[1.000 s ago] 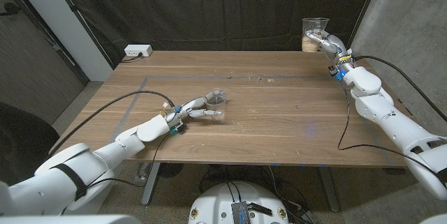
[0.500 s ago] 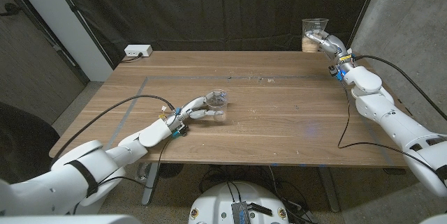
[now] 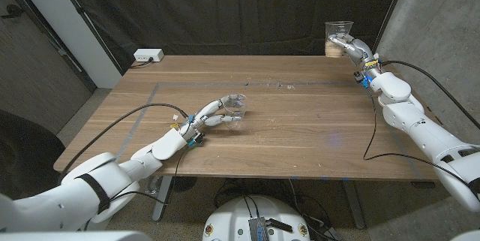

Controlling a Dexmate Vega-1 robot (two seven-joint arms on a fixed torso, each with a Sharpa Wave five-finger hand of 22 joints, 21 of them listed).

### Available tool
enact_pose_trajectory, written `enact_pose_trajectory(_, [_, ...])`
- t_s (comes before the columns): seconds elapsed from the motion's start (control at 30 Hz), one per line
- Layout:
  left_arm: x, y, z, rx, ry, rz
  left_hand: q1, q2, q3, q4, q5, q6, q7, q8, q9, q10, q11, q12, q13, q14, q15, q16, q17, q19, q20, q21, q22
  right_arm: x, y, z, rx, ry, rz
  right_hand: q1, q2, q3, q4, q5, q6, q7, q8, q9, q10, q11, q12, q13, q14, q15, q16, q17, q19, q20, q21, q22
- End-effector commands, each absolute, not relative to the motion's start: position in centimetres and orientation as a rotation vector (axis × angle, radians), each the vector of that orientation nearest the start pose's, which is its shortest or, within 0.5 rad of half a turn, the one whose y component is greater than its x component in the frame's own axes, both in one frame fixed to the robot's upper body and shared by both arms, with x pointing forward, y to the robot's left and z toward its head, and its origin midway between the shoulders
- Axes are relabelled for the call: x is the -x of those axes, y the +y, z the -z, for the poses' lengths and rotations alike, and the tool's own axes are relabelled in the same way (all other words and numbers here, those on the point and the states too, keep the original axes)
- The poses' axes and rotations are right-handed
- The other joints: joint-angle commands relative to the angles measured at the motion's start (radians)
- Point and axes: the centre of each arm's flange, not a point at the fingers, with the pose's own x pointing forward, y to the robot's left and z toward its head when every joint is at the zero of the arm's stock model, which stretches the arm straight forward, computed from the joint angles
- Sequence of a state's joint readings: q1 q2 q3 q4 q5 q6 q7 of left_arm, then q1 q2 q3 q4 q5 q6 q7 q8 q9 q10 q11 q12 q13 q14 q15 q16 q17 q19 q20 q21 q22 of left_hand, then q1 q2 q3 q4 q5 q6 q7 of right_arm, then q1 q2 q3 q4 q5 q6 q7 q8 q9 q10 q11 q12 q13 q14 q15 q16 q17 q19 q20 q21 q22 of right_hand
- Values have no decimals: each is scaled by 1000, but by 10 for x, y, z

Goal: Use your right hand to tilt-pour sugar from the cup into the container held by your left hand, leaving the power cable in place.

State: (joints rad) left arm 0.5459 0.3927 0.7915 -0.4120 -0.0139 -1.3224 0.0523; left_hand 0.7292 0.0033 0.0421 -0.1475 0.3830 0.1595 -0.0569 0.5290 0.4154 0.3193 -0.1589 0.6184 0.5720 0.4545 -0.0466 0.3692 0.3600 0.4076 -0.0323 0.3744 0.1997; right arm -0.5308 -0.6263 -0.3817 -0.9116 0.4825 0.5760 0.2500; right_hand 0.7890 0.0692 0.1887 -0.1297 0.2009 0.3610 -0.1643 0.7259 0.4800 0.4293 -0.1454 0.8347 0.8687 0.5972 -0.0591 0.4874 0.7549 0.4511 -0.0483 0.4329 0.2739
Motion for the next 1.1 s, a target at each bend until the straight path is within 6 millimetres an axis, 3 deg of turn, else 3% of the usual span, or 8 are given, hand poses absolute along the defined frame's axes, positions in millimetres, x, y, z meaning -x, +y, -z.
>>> enact_pose_trajectory(0.03, [-631,229,136,-500,-904,437,13,8,9,-1,-2,14,1,9,6,13,0,8,5,14,-111,5,4,22,-2,8,1,-656,-397,-87,346,-830,-148,6,4,-4,-3,1,10,-1,7,1,12,1,-2,3,11,-173,-2,4,-4,-84,4,-1])
enact_pose_trajectory(0.47, [-638,219,137,-374,-886,353,31,12,7,4,-18,28,6,24,12,21,-2,19,15,38,-119,2,10,83,3,29,0,-657,-399,-80,310,-846,-142,11,1,-3,-8,4,14,-4,9,2,11,-2,-3,7,17,-173,-4,7,-4,-85,6,-2])
enact_pose_trajectory(0.77, [-637,217,122,-362,-932,337,35,19,7,10,-28,22,8,25,15,18,0,22,19,38,-116,-4,14,81,4,26,-1,-657,-404,-70,251,-865,-135,15,-2,-3,-11,8,20,-7,11,1,21,0,-2,8,23,-173,-6,9,-4,-85,7,-3])
enact_pose_trajectory(1.1, [-620,214,95,-336,-950,328,36,23,4,15,-38,27,8,31,17,21,-3,26,22,43,-115,-8,16,80,2,24,-2,-642,-402,-64,201,-874,-134,17,-4,-3,-12,11,21,-8,13,1,23,0,-2,11,27,-173,-8,11,-3,-86,8,-4])
